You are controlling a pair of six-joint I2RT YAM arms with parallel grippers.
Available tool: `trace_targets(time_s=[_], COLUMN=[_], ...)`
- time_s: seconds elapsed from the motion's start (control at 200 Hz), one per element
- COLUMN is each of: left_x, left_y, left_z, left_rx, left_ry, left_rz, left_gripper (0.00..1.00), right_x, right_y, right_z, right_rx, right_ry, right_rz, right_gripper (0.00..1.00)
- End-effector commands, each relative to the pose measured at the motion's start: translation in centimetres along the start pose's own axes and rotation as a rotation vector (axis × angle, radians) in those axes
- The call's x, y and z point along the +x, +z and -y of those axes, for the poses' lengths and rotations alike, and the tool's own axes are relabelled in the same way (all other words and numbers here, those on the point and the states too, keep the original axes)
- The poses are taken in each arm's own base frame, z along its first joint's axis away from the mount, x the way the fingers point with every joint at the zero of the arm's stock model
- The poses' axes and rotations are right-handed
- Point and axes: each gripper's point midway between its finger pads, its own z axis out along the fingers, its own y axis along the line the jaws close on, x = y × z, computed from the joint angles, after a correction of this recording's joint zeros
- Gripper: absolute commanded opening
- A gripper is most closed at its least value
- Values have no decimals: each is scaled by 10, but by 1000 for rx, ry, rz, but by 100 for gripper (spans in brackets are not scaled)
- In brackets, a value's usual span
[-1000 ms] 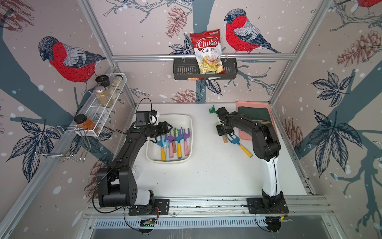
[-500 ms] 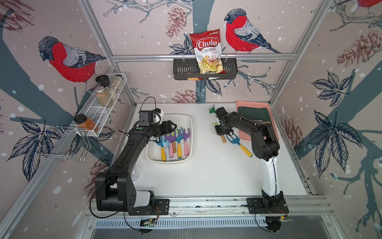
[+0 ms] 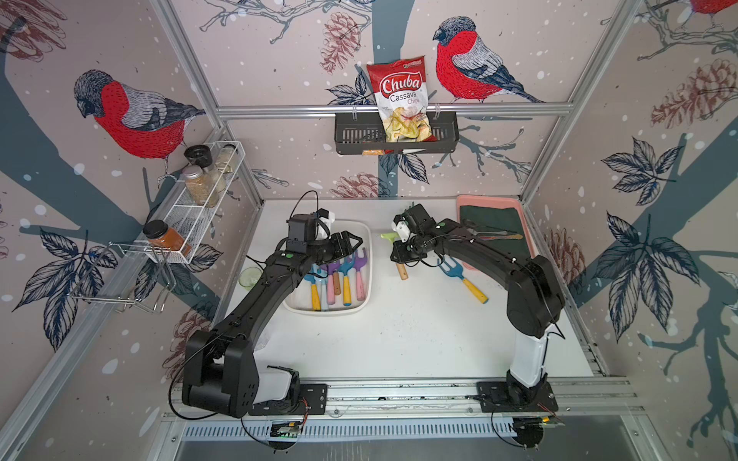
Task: Put the rake into the storage box
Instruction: Pick up the rake at the center of the board.
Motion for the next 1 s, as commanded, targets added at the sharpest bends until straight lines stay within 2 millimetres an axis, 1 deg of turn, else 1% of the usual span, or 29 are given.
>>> trace_targets(time_s=[0.0, 0.07, 0.125, 0.245, 0.435, 0.495, 0.645, 0.71, 0.785, 0.855, 0.946, 0.996], left_x=[-8, -6, -5, -4, 0, -1, -2, -2, -3, -2, -1, -1], left_y=[3, 6, 7, 11, 17, 18, 23, 24, 25, 27, 30, 31], left_z=[15, 17, 18, 21, 13, 12, 9, 9, 9, 9, 7, 10], left_rx=[45, 44, 47, 58, 26, 21, 16, 14, 10, 7, 8, 21], left_ry=[15, 18, 21, 22, 21, 21, 17, 16, 19, 18, 7, 6], left_rz=[37, 33, 33, 30, 17, 19, 16, 15, 18, 19, 21, 22], left_gripper=[72, 72, 72, 71, 68, 64, 50, 44, 40, 33, 31, 31], right_x=[-7, -5, -5, -2, 1, 4, 9, 10, 10, 10, 9, 9], right_y=[-6, -6, -5, -2, -5, -4, -4, -4, -4, -4, -3, -3], right_z=[-44, -59, -65, -74, -86, -88, -94, -95, -97, -99, -101, -103], right_rx=[-146, -173, -180, -190, -199, -194, -196, -193, -196, -198, -203, -207], right_ry=[20, 16, 14, 12, 2, 2, -3, -6, -5, -4, -2, 0], right_rz=[29, 34, 32, 25, 26, 22, 12, 12, 13, 16, 18, 18], right_gripper=[17, 17, 17, 17, 17, 17, 17, 17, 17, 17, 17, 17])
